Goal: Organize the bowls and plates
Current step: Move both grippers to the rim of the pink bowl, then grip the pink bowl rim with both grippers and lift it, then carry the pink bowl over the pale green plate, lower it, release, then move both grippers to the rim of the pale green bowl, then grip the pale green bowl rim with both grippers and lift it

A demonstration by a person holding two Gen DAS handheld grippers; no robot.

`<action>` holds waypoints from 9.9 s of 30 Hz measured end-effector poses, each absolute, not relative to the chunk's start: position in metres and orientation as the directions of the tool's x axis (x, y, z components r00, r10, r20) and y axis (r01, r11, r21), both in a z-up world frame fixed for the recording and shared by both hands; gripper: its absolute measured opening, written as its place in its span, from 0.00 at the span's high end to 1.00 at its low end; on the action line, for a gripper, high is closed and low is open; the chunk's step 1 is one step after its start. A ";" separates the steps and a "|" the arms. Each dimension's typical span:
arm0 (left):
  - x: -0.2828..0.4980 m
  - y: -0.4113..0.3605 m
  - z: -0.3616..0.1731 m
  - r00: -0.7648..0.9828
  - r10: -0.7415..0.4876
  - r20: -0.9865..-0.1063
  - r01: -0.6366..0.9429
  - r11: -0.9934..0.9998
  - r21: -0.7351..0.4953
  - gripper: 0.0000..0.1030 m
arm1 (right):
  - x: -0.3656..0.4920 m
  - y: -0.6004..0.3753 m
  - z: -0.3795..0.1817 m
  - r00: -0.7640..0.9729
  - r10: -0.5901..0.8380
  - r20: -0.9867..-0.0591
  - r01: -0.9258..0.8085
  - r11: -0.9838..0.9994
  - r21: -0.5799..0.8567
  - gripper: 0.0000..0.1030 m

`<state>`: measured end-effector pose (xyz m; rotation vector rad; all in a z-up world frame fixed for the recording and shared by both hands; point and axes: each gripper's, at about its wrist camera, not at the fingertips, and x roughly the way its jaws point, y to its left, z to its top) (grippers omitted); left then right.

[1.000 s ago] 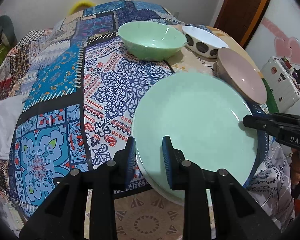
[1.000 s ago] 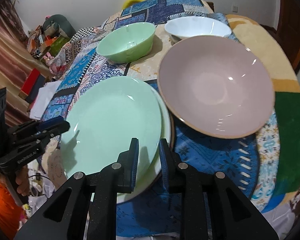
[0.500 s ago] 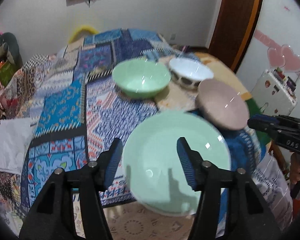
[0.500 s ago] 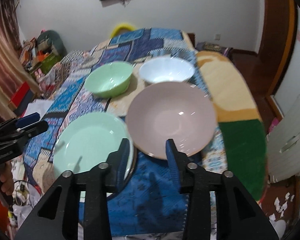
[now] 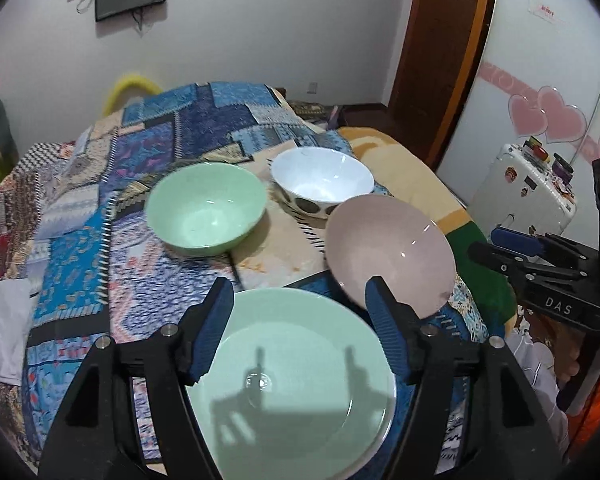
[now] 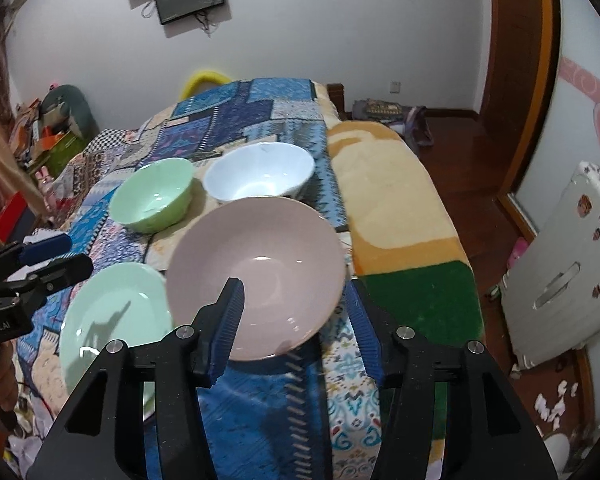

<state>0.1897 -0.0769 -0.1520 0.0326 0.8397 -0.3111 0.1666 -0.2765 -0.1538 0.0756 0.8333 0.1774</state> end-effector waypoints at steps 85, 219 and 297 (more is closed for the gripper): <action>0.156 -0.011 -0.131 0.604 -0.289 -0.742 0.224 0.956 -0.190 0.86 | 0.144 -0.179 -0.129 0.619 0.368 -0.694 -0.279 0.929 0.243 0.85; 0.353 0.060 -0.214 0.557 -0.100 -0.825 0.042 0.995 -0.092 0.33 | 0.327 -0.129 -0.196 0.513 0.333 -0.791 -0.293 0.934 0.203 0.36; 0.183 0.083 -0.114 0.657 -0.112 -0.746 0.034 0.992 -0.119 0.87 | 0.204 -0.072 -0.116 0.563 0.419 -0.712 -0.440 0.882 0.171 0.84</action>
